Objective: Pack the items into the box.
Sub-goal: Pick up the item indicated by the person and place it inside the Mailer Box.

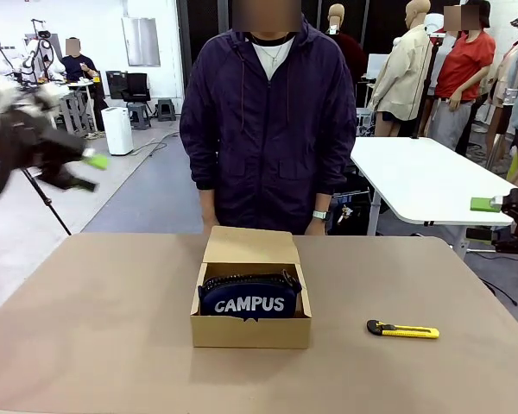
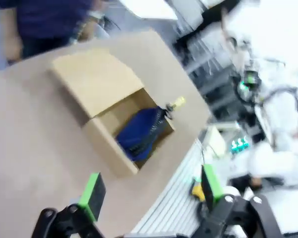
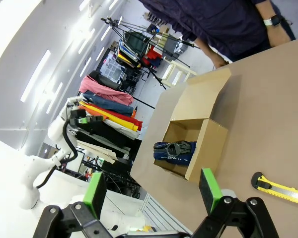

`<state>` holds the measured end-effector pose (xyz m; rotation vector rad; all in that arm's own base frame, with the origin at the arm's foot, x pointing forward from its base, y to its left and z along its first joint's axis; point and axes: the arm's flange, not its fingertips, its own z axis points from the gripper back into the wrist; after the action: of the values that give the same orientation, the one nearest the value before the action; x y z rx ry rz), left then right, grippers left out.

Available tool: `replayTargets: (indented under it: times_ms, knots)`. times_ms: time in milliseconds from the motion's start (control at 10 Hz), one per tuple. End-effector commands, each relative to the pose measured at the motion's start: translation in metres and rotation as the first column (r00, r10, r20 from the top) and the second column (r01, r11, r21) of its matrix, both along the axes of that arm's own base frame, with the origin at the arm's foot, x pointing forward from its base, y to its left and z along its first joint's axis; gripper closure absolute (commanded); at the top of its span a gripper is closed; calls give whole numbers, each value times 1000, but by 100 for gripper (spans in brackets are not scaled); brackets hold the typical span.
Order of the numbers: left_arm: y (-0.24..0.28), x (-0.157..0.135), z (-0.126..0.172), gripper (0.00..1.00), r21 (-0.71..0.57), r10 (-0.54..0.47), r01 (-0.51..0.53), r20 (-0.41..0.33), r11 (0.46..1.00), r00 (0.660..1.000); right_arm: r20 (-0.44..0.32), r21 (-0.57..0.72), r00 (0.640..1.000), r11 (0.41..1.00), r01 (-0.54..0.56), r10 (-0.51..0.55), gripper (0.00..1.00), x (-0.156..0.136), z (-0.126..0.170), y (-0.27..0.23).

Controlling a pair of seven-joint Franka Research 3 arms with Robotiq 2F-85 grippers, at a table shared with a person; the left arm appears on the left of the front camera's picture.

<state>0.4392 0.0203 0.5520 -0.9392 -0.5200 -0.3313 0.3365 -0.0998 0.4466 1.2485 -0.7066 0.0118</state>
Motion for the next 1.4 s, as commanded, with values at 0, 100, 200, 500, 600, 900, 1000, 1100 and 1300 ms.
replayTargets:
  times_ms: [0,100,200,500,600,900,1000,1100,1300]
  knots:
    - [37,-43,-23,0,-140,341,-342,-33,929,939,-3,33,1000,999,12,-12,0,2,5,1]
    - [62,-61,-42,0,-228,401,-396,-26,889,916,-3,33,1000,999,12,-12,0,2,5,1]
    - [71,-66,-57,0,-298,410,-398,-25,868,912,-3,33,1000,999,12,-12,0,2,5,1]
    - [89,-63,-51,0,-200,381,-392,-91,898,920,-3,33,1000,999,12,-12,0,2,5,1]
    - [89,-63,-51,0,-200,381,-392,-91,898,920,-3,33,1000,999,12,-12,0,2,5,1]
    - [89,-63,-51,0,-200,381,-392,-91,898,920,-3,33,1000,999,12,-12,0,2,5,1]
    - [89,-63,-51,0,-200,381,-392,-91,898,920,-3,33,1000,999,12,-12,0,2,5,1]
    - [89,-63,-51,0,-200,381,-392,-91,898,920,-3,33,1000,999,12,-12,0,2,5,1]
    - [89,-63,-51,0,-200,381,-392,-91,898,920,-3,33,1000,999,12,-12,0,2,5,1]
